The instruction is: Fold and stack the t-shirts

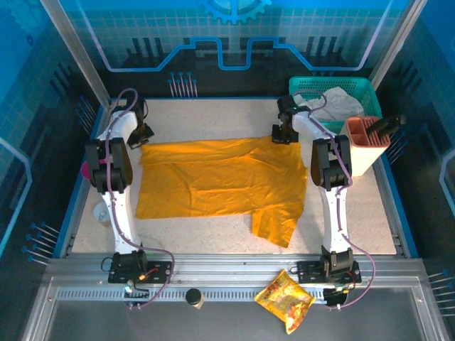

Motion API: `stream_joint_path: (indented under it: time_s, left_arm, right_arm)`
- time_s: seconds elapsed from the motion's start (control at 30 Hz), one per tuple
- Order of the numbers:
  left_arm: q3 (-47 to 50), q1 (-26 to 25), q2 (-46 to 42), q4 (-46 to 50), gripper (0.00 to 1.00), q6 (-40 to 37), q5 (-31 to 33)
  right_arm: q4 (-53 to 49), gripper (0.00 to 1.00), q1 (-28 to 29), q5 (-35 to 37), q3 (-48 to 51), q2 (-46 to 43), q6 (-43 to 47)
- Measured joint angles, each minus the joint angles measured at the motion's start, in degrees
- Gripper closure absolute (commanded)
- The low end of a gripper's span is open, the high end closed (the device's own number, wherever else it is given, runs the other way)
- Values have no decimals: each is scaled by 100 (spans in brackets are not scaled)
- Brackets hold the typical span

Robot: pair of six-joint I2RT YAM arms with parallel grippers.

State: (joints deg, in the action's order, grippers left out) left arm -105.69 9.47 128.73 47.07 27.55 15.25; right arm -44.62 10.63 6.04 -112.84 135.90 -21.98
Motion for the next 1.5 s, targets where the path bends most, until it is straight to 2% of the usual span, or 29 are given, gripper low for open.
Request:
stream_joint_path:
  time_s: [0.2, 0.33, 0.4, 0.47, 0.6, 0.67, 0.8, 0.97, 1.1, 1.3, 1.5]
  left_arm:
    - [-387, 173, 350, 212, 100, 105, 0]
    - [-1134, 181, 785, 398, 100, 101, -37]
    - [-1532, 184, 997, 487, 90, 94, -92]
    - [-1856, 184, 1147, 546, 70, 61, -164]
    - [-2105, 205, 1189, 586, 42, 72, -210]
    - [-2155, 223, 1178, 584, 33, 68, -236]
    - [-2153, 243, 1040, 658, 23, 76, -319]
    - [-1888, 240, 208, 629, 13, 46, -417]
    - [-1283, 229, -1082, 350, 9, 44, -520]
    - [-120, 179, -2802, -166, 7, 61, -758]
    - [905, 170, -3270, -417, 7, 61, -957]
  right_arm:
    - [-22, 90, -2, -2, -2, 0, -284]
    - [-144, 89, -2, -2, -162, 79, -407]
    - [-227, 87, -2, -7, -328, 173, -422]
    - [-304, 83, -4, -13, -586, 313, -435]
    - [-391, 71, -9, -116, -896, 461, -330]
    - [-369, 67, -9, -184, -909, 457, -201]
    - [-203, 61, -2, -291, -686, 258, 63]
    - [-81, 56, 87, -570, -275, -437, 334]
    - [37, 55, 214, -946, -225, -710, 431]
    - [63, 56, 452, -1266, -249, -424, 457]
    - [-31, 57, 595, -1414, -549, 249, 472]
